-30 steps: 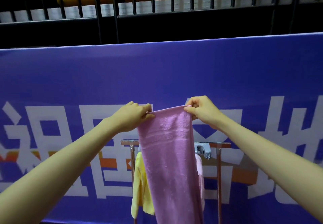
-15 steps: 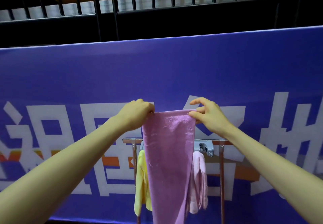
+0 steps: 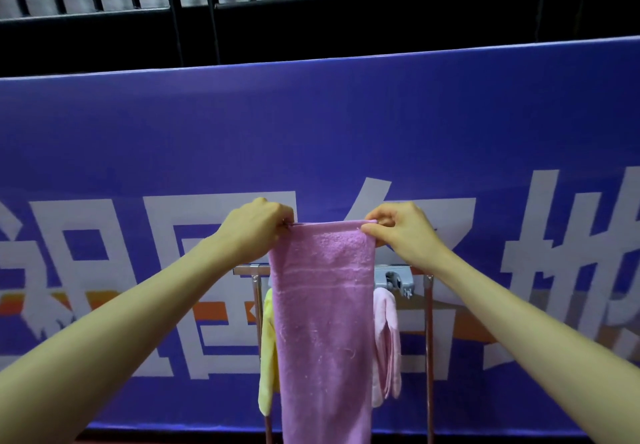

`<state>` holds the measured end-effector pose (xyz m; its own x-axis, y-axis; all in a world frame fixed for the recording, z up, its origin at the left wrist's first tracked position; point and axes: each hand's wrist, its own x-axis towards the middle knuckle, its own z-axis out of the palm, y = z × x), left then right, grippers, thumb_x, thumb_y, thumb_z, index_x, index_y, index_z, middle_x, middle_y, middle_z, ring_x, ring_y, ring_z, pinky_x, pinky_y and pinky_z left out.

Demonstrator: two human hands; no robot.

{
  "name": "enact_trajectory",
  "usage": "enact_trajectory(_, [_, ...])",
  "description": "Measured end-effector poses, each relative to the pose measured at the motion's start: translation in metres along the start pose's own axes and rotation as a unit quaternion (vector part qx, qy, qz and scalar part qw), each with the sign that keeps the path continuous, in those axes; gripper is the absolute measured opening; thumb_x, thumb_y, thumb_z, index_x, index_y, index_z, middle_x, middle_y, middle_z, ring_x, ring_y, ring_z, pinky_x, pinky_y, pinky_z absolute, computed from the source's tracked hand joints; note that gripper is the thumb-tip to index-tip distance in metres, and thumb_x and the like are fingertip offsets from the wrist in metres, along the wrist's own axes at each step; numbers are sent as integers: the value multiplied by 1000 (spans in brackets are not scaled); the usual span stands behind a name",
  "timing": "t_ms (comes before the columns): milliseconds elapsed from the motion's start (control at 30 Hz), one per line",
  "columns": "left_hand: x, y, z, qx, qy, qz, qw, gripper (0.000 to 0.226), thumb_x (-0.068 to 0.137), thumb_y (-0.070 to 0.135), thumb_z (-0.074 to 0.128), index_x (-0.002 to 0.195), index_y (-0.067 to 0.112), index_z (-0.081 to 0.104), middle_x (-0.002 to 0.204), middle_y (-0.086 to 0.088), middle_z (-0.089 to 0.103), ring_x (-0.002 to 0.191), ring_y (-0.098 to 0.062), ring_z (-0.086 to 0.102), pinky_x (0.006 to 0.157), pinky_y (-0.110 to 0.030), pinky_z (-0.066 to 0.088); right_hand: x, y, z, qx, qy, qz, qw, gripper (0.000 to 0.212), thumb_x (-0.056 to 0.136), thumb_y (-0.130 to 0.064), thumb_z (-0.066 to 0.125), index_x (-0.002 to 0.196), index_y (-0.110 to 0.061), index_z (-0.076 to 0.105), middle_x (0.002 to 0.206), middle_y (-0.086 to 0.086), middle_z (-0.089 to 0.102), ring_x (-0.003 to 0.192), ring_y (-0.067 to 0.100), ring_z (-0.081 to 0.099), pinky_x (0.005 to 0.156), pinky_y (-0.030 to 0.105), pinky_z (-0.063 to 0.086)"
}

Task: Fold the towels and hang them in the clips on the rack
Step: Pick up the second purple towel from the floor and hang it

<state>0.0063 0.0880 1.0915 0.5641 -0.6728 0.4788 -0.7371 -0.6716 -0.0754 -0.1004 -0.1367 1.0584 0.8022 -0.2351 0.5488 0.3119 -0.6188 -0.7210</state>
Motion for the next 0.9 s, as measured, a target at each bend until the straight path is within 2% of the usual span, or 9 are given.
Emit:
enact_trajectory(100, [-2, 2, 7, 4, 44, -60, 997, 18, 91, 16, 54, 98, 21, 69, 94, -3, 68, 88, -28, 61, 65, -33, 44, 2, 0, 2, -15, -15, -8, 1000, 6, 87, -7, 64, 85, -10, 69, 78, 9, 72, 73, 20, 71, 71, 31, 60])
enact_trajectory(233, [-2, 6, 16, 19, 122, -84, 989, 20, 93, 23, 53, 95, 21, 73, 90, 1, 73, 85, -24, 62, 83, -34, 31, 5, -6, 2, -21, -16, -27, 999, 7, 88, -4, 61, 87, -5, 68, 77, 7, 71, 70, 15, 68, 67, 23, 57])
enact_trajectory(333, [-4, 7, 18, -1, 130, -67, 989, 23, 96, 27, 51, 98, 21, 73, 91, 3, 72, 85, -21, 62, 84, -34, 27, 8, -7, 0, -28, -9, -29, 999, 8, 88, -3, 60, 88, -4, 68, 76, 6, 70, 68, 11, 65, 64, 19, 55])
enact_trajectory(433, [-9, 6, 16, -4, 105, -29, 994, 26, 98, 33, 48, 102, 22, 71, 95, 3, 71, 87, -20, 60, 79, -31, 21, 8, -5, -5, -37, -8, -23, 999, 9, 88, -2, 60, 88, -4, 68, 76, 6, 69, 65, 6, 63, 60, 16, 51])
enact_trajectory(533, [-10, 6, 17, -21, 55, -29, 998, 29, 99, 31, 46, 105, 17, 71, 99, -3, 68, 88, -23, 60, 76, -30, 31, 5, -3, -5, -42, -22, -19, 999, 10, 89, -3, 59, 87, -7, 68, 78, 7, 70, 68, 9, 65, 61, 16, 52])
enact_trajectory(633, [-13, 7, 19, -60, 34, -61, 996, 28, 95, 34, 52, 102, 15, 71, 99, -2, 57, 86, -23, 58, 66, -32, 42, 5, -1, -2, -40, -17, -18, 999, 10, 89, -2, 59, 88, -5, 68, 80, 10, 71, 71, 14, 67, 64, 19, 56])
enact_trajectory(733, [-15, 6, 19, -80, 36, -82, 993, 27, 90, 38, 59, 92, 13, 70, 98, 1, 46, 82, -16, 51, 64, -31, 43, 6, 0, -1, -30, -9, -10, 999, 10, 89, -2, 59, 90, -3, 69, 81, 12, 72, 73, 18, 68, 66, 23, 57])
enact_trajectory(833, [-15, 7, 18, -170, 45, -52, 983, 23, 85, 21, 65, 64, 14, 58, 89, 0, 51, 69, -11, 48, 65, -28, 42, 7, 0, 0, -21, -12, -8, 1000, 8, 89, -4, 60, 89, -4, 68, 81, 12, 72, 75, 21, 69, 70, 29, 59])
enact_trajectory(900, [-17, 11, 16, -222, 32, -30, 974, 27, 80, 8, 63, 61, 14, 45, 75, -5, 56, 60, -10, 45, 58, -29, 41, 9, -1, 0, -12, -10, -5, 1000, 9, 89, -5, 60, 87, -7, 68, 79, 11, 72, 73, 20, 69, 70, 29, 58])
